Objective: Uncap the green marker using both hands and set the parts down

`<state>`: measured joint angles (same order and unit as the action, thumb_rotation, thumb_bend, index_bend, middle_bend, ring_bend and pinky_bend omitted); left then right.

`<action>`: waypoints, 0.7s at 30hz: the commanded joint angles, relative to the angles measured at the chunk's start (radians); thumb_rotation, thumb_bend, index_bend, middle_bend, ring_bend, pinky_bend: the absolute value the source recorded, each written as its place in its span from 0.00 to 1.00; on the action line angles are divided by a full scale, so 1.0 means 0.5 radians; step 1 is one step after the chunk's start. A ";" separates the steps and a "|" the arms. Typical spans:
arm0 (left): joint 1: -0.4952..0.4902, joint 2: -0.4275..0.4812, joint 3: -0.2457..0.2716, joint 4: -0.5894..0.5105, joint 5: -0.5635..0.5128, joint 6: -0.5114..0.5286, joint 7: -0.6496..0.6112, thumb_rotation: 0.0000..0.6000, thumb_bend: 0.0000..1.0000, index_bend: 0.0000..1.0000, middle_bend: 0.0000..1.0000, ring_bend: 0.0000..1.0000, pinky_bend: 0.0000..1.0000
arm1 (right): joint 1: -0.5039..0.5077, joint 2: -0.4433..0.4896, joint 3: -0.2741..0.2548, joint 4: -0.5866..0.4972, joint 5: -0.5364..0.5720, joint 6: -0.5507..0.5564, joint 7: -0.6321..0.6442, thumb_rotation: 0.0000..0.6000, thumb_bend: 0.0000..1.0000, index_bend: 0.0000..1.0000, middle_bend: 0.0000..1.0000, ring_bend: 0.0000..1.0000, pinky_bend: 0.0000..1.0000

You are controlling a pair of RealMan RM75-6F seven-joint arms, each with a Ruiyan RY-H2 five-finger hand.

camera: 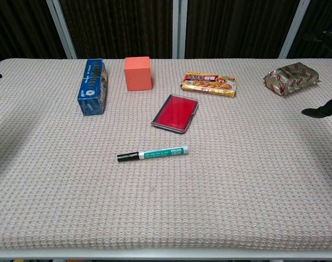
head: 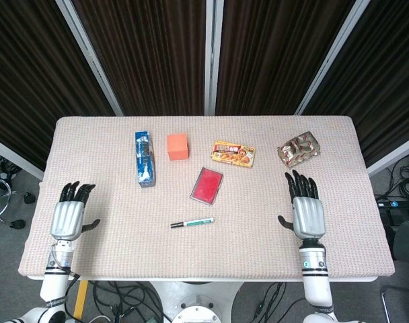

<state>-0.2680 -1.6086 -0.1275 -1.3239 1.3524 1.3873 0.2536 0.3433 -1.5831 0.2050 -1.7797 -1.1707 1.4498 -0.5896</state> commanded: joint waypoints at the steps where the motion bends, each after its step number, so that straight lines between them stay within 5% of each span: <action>1: -0.004 -0.005 -0.004 0.000 0.001 0.000 -0.005 1.00 0.03 0.16 0.19 0.08 0.09 | 0.011 -0.001 0.004 -0.005 -0.002 -0.010 -0.007 1.00 0.03 0.00 0.00 0.00 0.00; 11: -0.031 0.045 -0.012 -0.130 0.003 -0.030 0.045 1.00 0.03 0.16 0.19 0.08 0.09 | 0.125 0.025 0.068 -0.089 -0.042 -0.094 -0.093 1.00 0.03 0.00 0.07 0.00 0.05; 14: -0.042 0.044 -0.017 -0.138 -0.019 -0.067 0.019 1.00 0.03 0.17 0.19 0.08 0.09 | 0.215 0.017 0.111 -0.117 -0.046 -0.171 -0.159 1.00 0.03 0.06 0.16 0.12 0.28; 18: -0.062 0.027 -0.025 -0.105 -0.033 -0.105 -0.019 1.00 0.03 0.17 0.19 0.08 0.09 | 0.382 0.016 0.144 -0.140 -0.050 -0.381 -0.222 1.00 0.05 0.31 0.26 0.44 0.62; 21: -0.071 0.007 -0.035 -0.082 -0.042 -0.114 -0.052 1.00 0.03 0.17 0.19 0.08 0.09 | 0.511 -0.024 0.134 -0.100 -0.061 -0.543 -0.258 1.00 0.07 0.42 0.35 0.61 0.74</action>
<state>-0.3018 -1.6023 -0.1432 -1.3676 1.3331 1.3322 0.2304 0.5391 -1.5794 0.2687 -1.8401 -1.1956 1.2462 -0.6941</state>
